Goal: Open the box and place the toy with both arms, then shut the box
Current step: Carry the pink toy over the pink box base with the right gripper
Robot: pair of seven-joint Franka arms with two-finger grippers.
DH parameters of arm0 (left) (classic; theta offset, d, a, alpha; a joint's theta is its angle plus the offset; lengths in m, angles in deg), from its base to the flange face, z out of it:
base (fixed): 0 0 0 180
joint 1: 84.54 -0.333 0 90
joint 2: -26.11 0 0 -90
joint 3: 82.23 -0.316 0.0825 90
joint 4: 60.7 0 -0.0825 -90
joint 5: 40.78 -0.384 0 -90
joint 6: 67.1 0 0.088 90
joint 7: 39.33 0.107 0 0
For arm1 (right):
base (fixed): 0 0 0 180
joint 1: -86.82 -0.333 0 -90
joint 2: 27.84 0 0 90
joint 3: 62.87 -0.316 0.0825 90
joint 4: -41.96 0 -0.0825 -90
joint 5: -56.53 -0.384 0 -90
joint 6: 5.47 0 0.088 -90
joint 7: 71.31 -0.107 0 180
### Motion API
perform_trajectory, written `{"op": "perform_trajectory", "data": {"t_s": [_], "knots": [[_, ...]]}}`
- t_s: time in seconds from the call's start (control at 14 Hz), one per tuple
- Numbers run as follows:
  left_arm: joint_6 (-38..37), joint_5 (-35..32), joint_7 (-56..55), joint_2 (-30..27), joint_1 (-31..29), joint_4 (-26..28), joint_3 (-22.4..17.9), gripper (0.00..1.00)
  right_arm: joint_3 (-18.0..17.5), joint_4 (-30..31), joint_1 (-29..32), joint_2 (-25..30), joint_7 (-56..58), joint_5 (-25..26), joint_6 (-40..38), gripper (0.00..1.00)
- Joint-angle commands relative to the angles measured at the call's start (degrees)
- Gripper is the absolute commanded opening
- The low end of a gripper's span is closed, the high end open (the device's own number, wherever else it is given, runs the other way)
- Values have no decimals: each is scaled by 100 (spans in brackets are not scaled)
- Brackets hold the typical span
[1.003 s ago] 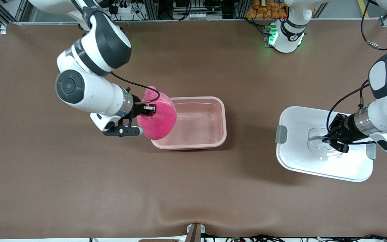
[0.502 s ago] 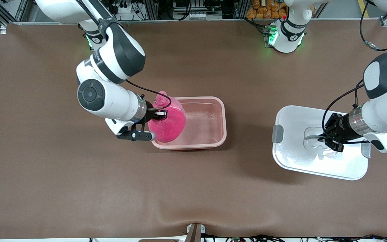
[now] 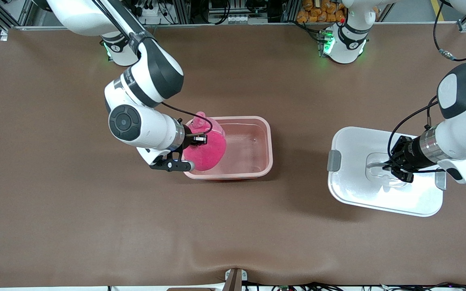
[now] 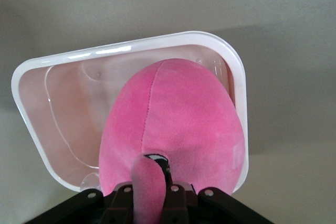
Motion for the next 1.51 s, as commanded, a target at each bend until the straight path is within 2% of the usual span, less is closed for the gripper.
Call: {"op": "perform_trajectory", "data": {"t_s": [0.0, 0.57, 1.43], "knots": [[-27, -121, -42, -94, 3, 25, 42, 0, 27, -169, -110, -131, -128, 28, 74, 0], [-36, -112, 37, -103, 12, 33, 42, 0, 27, -72, -338, -448, -145, 406, 619, 0], [-53, -192, 46, -33, -5, 157, 33, 0, 27, 86, -427, -702, -136, 740, 750, 0]]}}
